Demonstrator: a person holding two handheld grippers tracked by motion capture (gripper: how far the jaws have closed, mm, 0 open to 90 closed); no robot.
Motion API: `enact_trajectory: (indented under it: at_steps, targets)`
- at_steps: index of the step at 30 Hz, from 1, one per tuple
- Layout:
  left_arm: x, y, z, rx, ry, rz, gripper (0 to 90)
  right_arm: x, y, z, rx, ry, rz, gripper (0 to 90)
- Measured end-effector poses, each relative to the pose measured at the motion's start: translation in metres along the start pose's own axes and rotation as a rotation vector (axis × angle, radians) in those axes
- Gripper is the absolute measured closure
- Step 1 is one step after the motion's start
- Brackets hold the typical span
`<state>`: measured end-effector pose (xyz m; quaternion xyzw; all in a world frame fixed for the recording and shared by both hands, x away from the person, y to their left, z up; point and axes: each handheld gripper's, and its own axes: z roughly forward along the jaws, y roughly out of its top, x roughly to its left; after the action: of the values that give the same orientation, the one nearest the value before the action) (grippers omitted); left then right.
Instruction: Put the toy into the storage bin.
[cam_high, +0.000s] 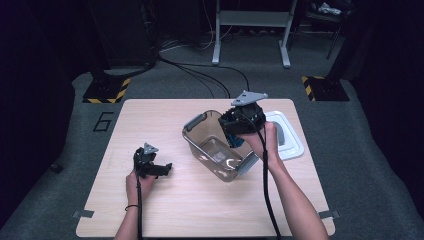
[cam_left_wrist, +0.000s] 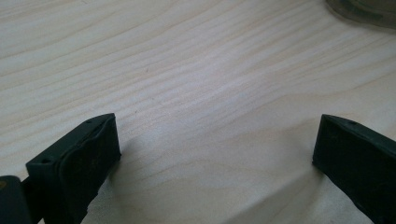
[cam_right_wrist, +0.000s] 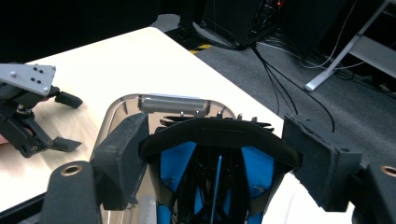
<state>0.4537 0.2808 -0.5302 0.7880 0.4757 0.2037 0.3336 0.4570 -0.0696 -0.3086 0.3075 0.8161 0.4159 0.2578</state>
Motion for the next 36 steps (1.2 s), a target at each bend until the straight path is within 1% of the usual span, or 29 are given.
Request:
enact_trajectory:
  at_steps: [6,9,16,19,21,24,36]
  targets:
    - [0.000,0.000,0.000,0.000,0.000,0.000,0.7,0.002,-0.013,0.006,0.009,0.017,0.018,24.1]
    - [0.000,0.000,0.000,0.000,0.000,0.000,0.7,0.002,-0.022,0.011,0.016,0.026,0.032,24.1]
    - [0.000,0.000,0.000,-0.001,0.000,-0.001,0.7,0.003,-0.042,0.018,0.023,0.046,0.073,24.1]
    - [0.000,0.000,0.000,0.000,-0.001,-0.001,0.7,0.002,-0.052,0.020,0.022,0.051,0.104,24.1]
    - [0.000,0.000,0.000,0.000,0.000,-0.001,0.7,0.001,-0.057,0.021,0.020,0.054,0.103,24.1]
    - [0.000,0.000,0.000,-0.001,-0.001,-0.001,0.7,0.002,-0.065,0.024,0.030,0.059,0.127,24.1]
    - [0.000,0.000,0.000,-0.001,0.000,-0.001,0.7,0.005,-0.083,0.029,0.051,0.068,0.144,24.1]
